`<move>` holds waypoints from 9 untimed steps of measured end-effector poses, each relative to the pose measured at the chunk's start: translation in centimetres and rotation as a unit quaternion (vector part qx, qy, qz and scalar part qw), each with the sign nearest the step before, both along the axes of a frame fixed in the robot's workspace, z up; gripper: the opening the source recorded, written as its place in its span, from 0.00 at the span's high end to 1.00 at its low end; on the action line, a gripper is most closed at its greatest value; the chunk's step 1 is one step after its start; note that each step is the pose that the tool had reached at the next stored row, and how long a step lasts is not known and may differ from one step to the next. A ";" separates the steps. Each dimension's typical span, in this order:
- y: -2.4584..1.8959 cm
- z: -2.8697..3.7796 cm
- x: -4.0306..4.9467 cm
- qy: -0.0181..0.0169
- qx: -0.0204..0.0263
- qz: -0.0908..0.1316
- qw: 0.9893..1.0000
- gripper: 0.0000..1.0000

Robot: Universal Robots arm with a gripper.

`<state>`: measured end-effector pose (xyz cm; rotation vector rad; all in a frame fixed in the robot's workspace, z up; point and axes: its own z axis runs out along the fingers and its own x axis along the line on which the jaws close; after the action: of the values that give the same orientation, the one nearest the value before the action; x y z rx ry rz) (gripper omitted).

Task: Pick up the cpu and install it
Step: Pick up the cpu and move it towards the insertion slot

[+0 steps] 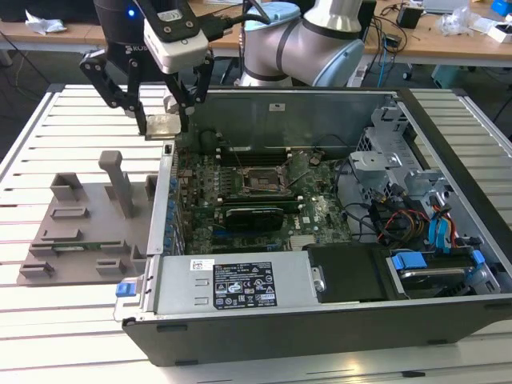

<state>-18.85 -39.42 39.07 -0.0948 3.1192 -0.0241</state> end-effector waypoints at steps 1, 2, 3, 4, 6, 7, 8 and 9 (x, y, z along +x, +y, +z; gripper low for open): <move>0.00 -0.10 0.09 0.000 0.000 0.000 1.000 0.45; 0.00 -0.26 0.19 0.000 0.000 0.000 1.000 0.45; 0.01 -0.40 0.27 0.000 0.000 0.000 1.000 0.45; 0.03 -0.64 0.44 0.001 0.000 0.000 1.000 0.45; 0.08 -1.04 0.74 0.001 0.000 0.000 1.000 0.45; 0.17 -1.37 1.08 0.001 0.000 0.000 1.000 0.45; 0.31 -1.63 1.53 0.002 -0.001 0.000 1.000 0.45; 0.49 -1.83 2.12 0.002 0.000 0.000 1.000 0.45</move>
<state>-16.73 -38.93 37.24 -0.0954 3.1239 -0.0253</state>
